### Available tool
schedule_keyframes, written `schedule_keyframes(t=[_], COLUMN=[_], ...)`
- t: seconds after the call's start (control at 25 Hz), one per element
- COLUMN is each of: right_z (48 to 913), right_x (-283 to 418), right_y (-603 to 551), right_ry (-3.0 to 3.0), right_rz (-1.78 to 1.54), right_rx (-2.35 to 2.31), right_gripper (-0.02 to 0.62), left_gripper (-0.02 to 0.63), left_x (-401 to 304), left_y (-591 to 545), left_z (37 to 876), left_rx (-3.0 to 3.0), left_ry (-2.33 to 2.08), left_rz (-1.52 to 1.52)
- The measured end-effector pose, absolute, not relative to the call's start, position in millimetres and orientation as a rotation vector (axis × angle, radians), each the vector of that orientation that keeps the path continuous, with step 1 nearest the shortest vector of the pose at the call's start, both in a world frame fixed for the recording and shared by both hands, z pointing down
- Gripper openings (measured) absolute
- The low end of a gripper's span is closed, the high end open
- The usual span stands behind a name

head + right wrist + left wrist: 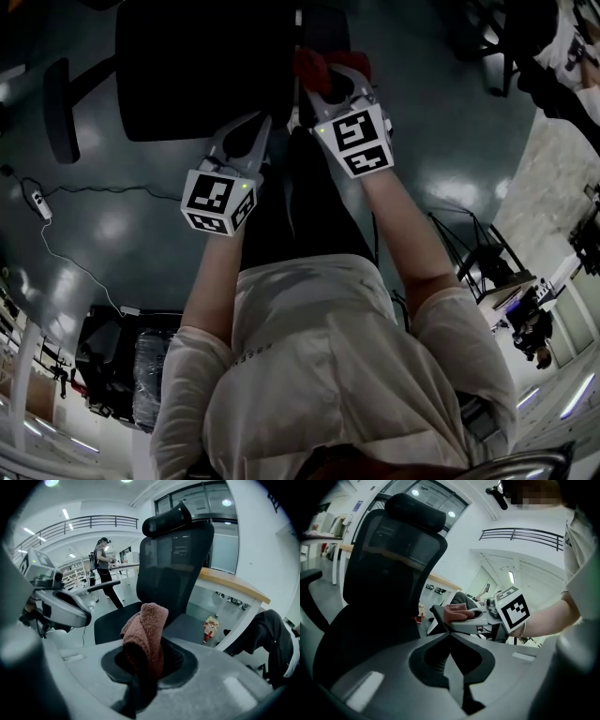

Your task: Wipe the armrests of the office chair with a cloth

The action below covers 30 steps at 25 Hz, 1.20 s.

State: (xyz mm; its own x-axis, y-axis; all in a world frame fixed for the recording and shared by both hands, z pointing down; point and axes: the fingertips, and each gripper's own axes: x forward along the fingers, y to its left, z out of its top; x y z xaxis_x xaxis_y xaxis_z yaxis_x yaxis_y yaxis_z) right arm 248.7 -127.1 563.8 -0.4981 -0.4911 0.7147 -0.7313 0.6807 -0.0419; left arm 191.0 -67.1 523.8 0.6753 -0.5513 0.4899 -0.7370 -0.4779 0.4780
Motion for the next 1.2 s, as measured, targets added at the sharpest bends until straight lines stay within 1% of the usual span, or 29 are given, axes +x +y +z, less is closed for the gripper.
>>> schedule_keyframes(t=[0.44,0.56,0.68,0.92,1.08,1.2], right_z=[561.6,560.8,557.5,546.0,543.4,546.5], right_x=[237.3,231.4,233.2,295.5,335.3,352.2], right_y=[-41.9,-20.2,-2.0,-21.1,-64.1,-105.6], right_ry=[-2.193,-2.204,-2.215,-2.157,-2.138,-2.147], right_rz=[0.543,0.637,0.799,0.829,0.780,0.754], right_rx=[1.014,1.002,1.010,1.175,1.211,1.195], right_gripper=[0.055,0.057,0.055,0.055,0.055,0.055], left_gripper=[0.017,0.017,0.017,0.017,0.017,0.017], left_x=[172.7,169.1,167.7,182.2,195.7,203.7], left_y=[-40.3,-29.1,-21.5,-36.5,-59.8,-83.0], left_z=[507.7,505.8,505.3,499.8,497.8,498.7], left_rx=[2.292,2.299,2.294,2.296,2.294,2.290], left_ry=[-0.976,-0.963,-0.960,-0.970,-0.992,-1.041], left_rz=[0.368,0.371,0.373,0.355,0.341,0.331])
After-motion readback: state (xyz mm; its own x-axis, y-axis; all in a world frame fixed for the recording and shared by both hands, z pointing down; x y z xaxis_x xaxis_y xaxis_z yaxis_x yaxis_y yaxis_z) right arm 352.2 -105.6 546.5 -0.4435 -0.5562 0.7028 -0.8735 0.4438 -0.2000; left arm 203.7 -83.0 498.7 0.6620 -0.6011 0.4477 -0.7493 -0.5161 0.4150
